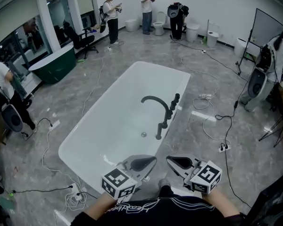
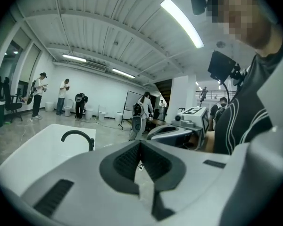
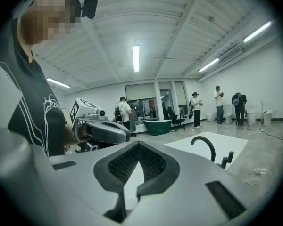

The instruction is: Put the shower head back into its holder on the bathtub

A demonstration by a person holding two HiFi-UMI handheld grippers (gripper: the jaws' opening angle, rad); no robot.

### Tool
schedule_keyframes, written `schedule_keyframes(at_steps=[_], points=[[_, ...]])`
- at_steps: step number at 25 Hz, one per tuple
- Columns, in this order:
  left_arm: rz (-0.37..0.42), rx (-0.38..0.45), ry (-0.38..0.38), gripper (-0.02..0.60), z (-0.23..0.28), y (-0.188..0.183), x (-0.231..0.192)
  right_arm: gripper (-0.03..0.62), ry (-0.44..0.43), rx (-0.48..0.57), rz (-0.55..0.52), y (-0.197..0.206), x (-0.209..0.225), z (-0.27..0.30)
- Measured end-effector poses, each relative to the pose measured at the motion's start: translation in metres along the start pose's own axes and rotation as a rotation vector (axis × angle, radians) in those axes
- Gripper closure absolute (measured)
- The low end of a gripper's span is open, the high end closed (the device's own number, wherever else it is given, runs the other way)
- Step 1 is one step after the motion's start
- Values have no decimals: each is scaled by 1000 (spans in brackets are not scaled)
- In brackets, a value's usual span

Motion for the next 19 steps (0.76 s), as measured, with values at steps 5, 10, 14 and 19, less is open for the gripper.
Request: schedule_keyframes(at_steps=[5,10,14,19], points=[[19,8,16,577,-4,1,15,580,9,34,13,-4,-13,-6],[-19,47,8,577,27,-7,-5,580,-5,76,98,-8,23,-4],[-1,53,8,577,9,-8,8,580,7,77,94,-12,2,-10],[-17,45,34,577,13,-2,19,580,17,80,80,-8,-2,-19]])
Point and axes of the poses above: the fingertips, and each gripper's own axes: z forward along the fingers, x to its right, y out of its underside, the point moved 7 cm from there along -z, backward along the fingers, and after that the axes turned 15 degrees about y, right-handed, at the moved point
